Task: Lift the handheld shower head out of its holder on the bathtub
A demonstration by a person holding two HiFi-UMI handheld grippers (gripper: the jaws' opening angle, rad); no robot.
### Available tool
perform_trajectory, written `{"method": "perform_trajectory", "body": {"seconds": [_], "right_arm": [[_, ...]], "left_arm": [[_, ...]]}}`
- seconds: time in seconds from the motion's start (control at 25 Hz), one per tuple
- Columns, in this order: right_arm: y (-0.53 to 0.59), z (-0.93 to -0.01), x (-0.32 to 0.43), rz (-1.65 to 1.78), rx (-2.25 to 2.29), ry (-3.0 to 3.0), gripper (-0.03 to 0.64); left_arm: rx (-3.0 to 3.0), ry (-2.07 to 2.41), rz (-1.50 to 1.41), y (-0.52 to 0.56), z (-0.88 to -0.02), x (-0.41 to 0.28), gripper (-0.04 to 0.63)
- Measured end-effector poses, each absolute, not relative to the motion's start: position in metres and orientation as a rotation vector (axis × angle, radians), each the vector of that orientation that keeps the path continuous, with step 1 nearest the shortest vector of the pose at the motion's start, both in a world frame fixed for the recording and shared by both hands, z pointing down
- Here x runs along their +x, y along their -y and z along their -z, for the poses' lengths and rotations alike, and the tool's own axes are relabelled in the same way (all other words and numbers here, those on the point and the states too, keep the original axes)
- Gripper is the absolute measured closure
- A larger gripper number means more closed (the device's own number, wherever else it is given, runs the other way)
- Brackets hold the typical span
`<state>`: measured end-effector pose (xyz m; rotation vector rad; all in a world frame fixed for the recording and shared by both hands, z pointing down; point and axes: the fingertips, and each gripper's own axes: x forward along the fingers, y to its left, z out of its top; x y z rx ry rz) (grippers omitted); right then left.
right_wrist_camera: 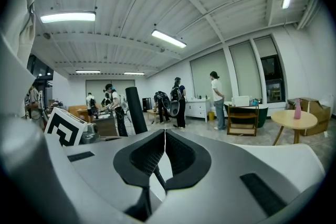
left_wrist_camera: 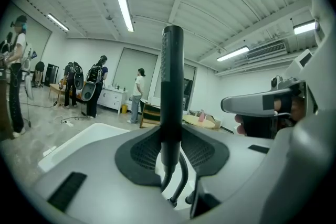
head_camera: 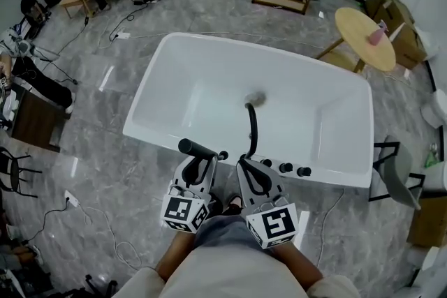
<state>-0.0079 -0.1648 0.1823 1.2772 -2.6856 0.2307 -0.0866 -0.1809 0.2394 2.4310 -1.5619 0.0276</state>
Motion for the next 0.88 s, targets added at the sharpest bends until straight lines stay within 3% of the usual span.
{"method": "perform_trajectory", "body": {"seconds": [0.4,0.88], "right_arm": [[0.174,-0.158,-0.008,-0.151,1.349,2.677,0.598],[0.153,-0.160,0.003,-0.236,1.422,2.647,0.598]], "left_arm": [[2.515,1.526,0.048,0.179,-0.191,-0.100,0.480],[2.529,1.410,0.060,0.159,-0.192,-0.101,0.480]]}}
